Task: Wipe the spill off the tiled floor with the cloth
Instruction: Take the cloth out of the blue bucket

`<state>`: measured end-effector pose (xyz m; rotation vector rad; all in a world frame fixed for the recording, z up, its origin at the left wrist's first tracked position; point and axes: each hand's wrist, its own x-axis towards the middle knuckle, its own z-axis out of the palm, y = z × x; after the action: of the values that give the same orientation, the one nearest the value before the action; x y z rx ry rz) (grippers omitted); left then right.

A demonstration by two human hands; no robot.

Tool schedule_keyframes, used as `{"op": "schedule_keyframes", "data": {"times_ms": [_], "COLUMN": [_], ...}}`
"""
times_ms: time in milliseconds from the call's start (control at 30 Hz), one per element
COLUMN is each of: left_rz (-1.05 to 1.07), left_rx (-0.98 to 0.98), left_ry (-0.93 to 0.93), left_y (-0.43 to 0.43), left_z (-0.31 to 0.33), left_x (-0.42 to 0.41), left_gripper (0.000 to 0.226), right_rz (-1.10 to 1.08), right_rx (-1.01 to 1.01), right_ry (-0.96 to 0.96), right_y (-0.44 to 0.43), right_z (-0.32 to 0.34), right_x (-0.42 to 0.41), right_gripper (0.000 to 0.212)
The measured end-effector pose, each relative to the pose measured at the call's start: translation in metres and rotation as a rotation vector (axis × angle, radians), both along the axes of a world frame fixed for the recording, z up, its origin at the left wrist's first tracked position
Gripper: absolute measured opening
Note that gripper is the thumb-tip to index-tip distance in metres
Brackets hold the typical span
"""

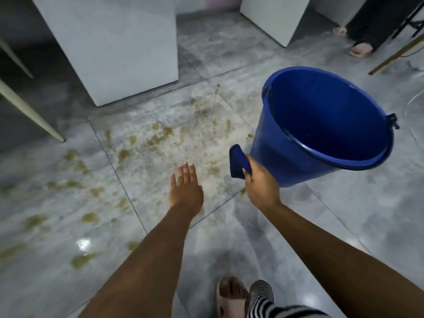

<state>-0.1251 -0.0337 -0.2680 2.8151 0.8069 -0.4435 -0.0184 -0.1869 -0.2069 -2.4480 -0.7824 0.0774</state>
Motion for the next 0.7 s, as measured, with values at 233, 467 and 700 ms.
{"op": "schedule_keyframes", "data": {"times_ms": [233,467,700], "left_rz": [0.171,0.274,0.266], "left_rx": [-0.068,-0.161,-0.052], "left_ry": [-0.079,-0.102,-0.199], "left_y": [-0.035,-0.066,-0.055], "left_z": [-0.105,-0.174,-0.203], "left_x": [-0.065,-0.103,-0.102], "left_gripper": [0.065,0.059,0.059], "right_rz": [0.137,0.519,0.560], "right_rx": [-0.254,-0.701,-0.743], "right_ry": [0.185,0.331,0.011], "right_y": [-0.006,-0.015,0.056], "right_z": [-0.118,-0.205,-0.229], "right_x": [-0.025,-0.096,-0.036], "right_gripper": [0.054,0.099,0.058]}}
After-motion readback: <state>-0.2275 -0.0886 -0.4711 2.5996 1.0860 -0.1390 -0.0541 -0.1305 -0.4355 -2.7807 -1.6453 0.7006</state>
